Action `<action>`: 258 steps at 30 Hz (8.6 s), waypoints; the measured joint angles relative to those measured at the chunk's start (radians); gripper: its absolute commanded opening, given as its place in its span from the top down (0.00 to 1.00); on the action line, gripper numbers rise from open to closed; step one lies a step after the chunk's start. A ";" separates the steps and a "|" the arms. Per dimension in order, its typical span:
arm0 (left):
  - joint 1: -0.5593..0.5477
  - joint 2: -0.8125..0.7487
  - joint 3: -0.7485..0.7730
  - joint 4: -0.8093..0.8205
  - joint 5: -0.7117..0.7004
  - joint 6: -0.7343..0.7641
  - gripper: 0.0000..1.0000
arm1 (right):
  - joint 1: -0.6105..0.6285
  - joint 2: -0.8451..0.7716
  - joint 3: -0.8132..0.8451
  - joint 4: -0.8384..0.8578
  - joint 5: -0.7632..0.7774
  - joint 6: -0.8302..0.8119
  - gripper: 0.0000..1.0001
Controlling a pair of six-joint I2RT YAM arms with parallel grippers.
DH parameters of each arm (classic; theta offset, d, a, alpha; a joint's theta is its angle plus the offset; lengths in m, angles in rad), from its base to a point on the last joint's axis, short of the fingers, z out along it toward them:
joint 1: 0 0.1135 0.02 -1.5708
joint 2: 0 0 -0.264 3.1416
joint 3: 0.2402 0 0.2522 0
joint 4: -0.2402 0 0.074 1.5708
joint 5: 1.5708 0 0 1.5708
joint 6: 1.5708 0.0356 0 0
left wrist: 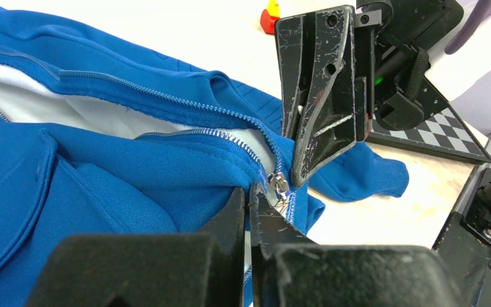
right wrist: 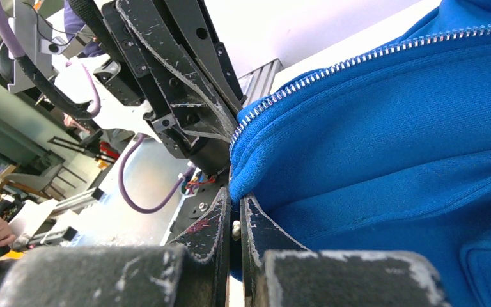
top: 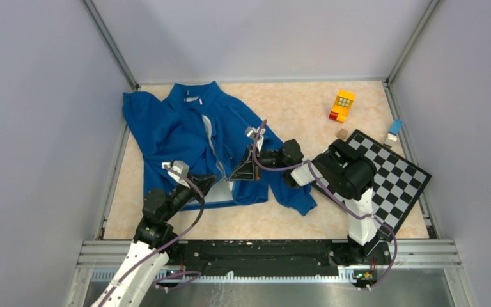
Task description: Zip up the jacket
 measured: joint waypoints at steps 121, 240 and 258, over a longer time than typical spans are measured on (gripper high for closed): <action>0.000 -0.167 -0.044 -0.041 0.082 -0.105 1.00 | 0.005 -0.018 0.027 0.021 -0.107 0.003 1.00; 0.003 0.027 -0.013 0.033 0.024 -0.449 0.49 | 0.019 -0.212 0.072 -0.516 0.106 -0.044 1.00; 0.003 0.069 -0.013 0.017 -0.009 -0.487 0.61 | 0.019 -0.212 0.069 -0.493 0.106 -0.035 1.00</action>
